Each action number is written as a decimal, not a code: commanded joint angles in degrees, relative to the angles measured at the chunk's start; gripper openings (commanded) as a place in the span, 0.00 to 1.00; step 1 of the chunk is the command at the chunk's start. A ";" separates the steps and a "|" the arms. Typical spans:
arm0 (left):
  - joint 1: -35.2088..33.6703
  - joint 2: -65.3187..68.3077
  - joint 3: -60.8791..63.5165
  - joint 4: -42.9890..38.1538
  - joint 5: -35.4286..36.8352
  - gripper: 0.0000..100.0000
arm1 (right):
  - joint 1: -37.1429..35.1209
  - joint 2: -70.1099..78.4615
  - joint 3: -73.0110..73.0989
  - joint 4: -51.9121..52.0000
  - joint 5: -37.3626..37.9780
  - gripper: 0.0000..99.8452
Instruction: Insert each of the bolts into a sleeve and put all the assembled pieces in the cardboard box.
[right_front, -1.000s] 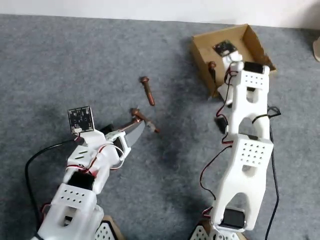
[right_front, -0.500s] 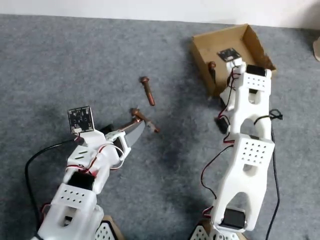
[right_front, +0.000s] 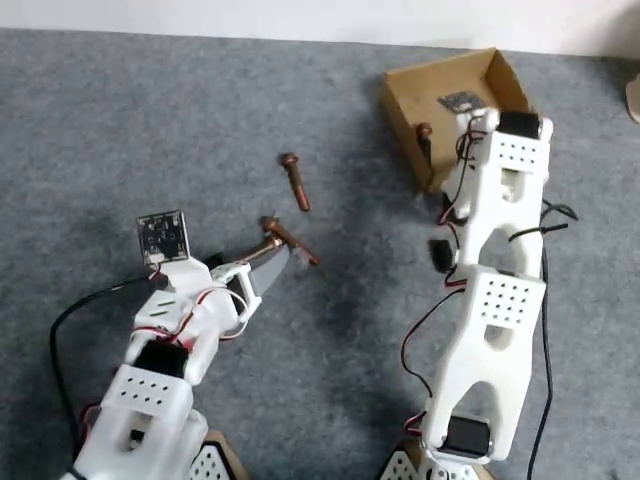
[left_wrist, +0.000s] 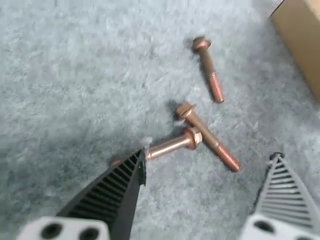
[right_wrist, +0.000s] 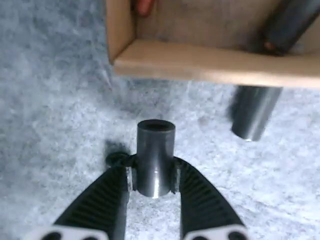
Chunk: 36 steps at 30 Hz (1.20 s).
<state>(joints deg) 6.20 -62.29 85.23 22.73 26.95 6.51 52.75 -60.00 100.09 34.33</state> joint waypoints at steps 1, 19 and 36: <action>-0.48 -0.22 -7.69 11.96 -3.08 0.35 | 1.01 -1.01 -3.30 0.84 -0.79 0.01; -1.54 -0.04 -20.26 33.05 -28.84 0.35 | -5.67 -24.13 16.75 0.75 -3.60 0.01; -1.19 35.82 -48.66 43.08 -56.62 0.35 | -10.07 -65.10 63.52 -11.47 -2.46 0.01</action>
<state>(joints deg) 4.97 -29.58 42.68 65.45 -25.36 -2.81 -3.52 -2.77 91.65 31.34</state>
